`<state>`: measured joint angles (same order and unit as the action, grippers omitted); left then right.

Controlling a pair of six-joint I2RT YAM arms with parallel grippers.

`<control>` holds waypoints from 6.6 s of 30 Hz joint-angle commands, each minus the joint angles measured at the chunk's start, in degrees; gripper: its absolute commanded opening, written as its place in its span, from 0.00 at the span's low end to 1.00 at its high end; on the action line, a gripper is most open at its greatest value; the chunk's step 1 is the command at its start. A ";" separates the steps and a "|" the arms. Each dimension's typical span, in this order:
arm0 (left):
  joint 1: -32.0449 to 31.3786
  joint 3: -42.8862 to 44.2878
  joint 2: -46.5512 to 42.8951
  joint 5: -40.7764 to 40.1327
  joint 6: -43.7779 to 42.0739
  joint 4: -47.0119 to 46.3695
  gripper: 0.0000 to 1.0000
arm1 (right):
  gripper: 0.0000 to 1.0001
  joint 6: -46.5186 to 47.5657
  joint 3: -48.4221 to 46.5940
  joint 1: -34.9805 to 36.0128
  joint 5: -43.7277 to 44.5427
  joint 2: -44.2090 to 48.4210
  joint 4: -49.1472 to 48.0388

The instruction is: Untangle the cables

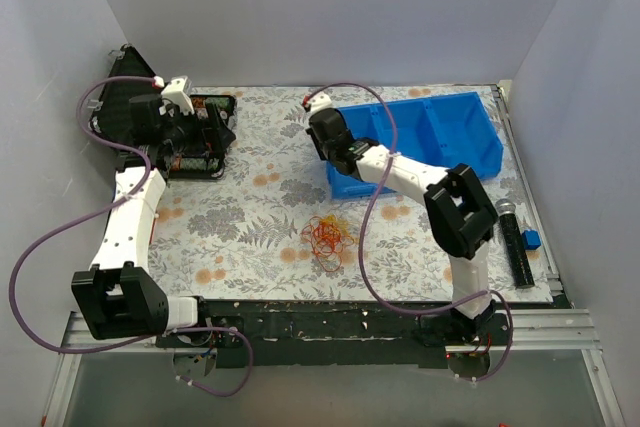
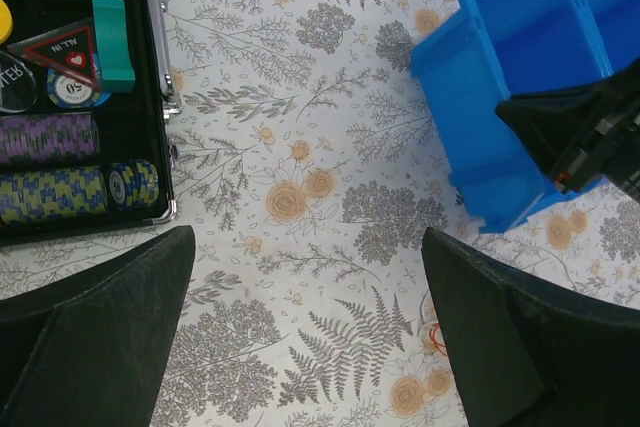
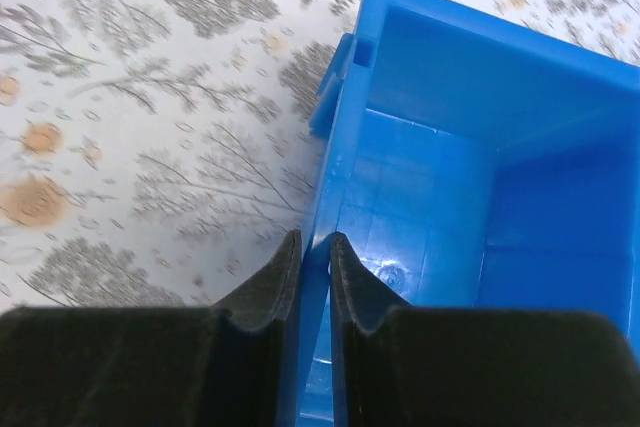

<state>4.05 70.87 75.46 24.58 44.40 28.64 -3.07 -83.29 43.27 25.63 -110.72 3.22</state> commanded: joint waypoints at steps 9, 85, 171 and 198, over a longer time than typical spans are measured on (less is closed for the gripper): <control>0.43 -9.25 -8.66 -1.90 -3.71 1.15 0.98 | 0.12 -5.88 -33.67 7.53 -2.80 -20.85 8.99; -27.17 -12.69 10.86 -26.69 -10.21 -29.00 0.88 | 0.68 -19.16 40.03 1.73 -4.96 44.35 -1.90; -36.05 -19.55 -11.03 26.05 -32.19 -18.80 0.00 | 0.41 -9.85 38.45 7.80 -41.63 50.68 -9.90; -41.58 2.41 -13.41 23.50 -12.33 -17.83 0.00 | 0.68 -8.43 44.87 13.42 -28.88 42.17 -36.35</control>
<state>-37.23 67.02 61.87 48.88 28.88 12.03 -10.52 -38.79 55.66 -5.52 -65.71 -27.62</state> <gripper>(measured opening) 0.021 0.694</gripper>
